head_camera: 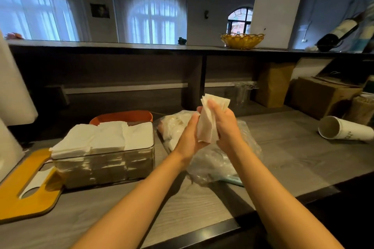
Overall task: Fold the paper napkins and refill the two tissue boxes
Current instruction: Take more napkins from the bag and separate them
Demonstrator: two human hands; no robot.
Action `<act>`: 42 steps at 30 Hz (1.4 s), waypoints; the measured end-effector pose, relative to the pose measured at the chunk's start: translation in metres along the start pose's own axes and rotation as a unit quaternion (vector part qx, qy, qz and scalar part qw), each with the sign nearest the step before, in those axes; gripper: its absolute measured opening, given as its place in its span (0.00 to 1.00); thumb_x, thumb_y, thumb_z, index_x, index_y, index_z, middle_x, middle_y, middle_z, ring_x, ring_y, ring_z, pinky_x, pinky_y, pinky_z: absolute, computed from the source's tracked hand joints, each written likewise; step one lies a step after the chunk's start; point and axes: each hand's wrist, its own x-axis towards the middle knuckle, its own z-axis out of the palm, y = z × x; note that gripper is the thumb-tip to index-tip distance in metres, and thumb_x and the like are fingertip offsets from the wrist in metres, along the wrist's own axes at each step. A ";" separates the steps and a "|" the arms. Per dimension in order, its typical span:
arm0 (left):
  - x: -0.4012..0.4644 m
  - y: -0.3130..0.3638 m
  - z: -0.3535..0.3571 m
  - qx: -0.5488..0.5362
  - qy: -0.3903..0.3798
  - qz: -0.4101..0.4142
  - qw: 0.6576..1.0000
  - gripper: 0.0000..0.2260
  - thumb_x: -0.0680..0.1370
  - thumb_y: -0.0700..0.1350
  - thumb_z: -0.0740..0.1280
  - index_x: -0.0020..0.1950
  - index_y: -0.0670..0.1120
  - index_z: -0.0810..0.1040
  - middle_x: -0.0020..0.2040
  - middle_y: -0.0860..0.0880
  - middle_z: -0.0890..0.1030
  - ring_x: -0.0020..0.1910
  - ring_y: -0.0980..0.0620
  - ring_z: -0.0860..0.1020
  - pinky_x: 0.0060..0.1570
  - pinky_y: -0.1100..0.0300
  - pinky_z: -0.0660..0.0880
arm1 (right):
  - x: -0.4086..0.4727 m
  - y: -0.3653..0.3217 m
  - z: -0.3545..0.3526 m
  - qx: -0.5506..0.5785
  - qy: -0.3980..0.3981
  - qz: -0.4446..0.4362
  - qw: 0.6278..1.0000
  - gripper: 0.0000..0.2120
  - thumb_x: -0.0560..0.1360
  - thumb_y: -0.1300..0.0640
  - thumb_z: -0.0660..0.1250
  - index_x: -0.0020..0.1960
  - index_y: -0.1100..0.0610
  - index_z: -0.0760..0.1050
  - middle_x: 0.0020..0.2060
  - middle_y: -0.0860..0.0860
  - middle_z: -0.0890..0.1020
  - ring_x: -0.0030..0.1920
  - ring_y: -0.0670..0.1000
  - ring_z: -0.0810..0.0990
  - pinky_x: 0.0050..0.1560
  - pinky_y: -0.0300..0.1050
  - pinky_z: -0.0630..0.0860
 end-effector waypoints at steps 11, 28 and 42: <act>-0.057 -0.001 -0.044 0.175 0.109 -0.030 0.978 0.15 0.82 0.46 0.67 0.68 0.50 0.76 0.60 0.49 0.82 0.57 0.50 0.82 0.57 0.50 0.81 | -0.041 0.032 0.042 0.187 -0.008 0.196 0.963 0.29 0.78 0.32 0.56 0.58 0.55 0.79 0.48 0.58 0.84 0.48 0.57 0.82 0.56 0.56 0.79; -0.140 -0.007 -0.083 0.158 0.269 0.085 0.946 0.11 0.79 0.38 0.69 0.60 0.46 0.79 0.52 0.47 0.83 0.52 0.51 0.82 0.49 0.57 0.82 | -0.119 0.053 0.046 -0.105 -0.099 0.057 0.988 0.14 0.78 0.61 0.68 0.63 0.53 0.78 0.55 0.51 0.83 0.57 0.52 0.82 0.58 0.49 0.80; -0.153 -0.009 -0.085 0.118 0.364 0.069 0.921 0.07 0.83 0.45 0.63 0.52 0.45 0.80 0.47 0.47 0.81 0.48 0.52 0.77 0.42 0.62 0.71 | -0.141 0.076 0.102 -0.075 0.080 0.033 0.993 0.09 0.79 0.56 0.68 0.59 0.51 0.76 0.45 0.47 0.84 0.43 0.39 0.82 0.42 0.34 0.73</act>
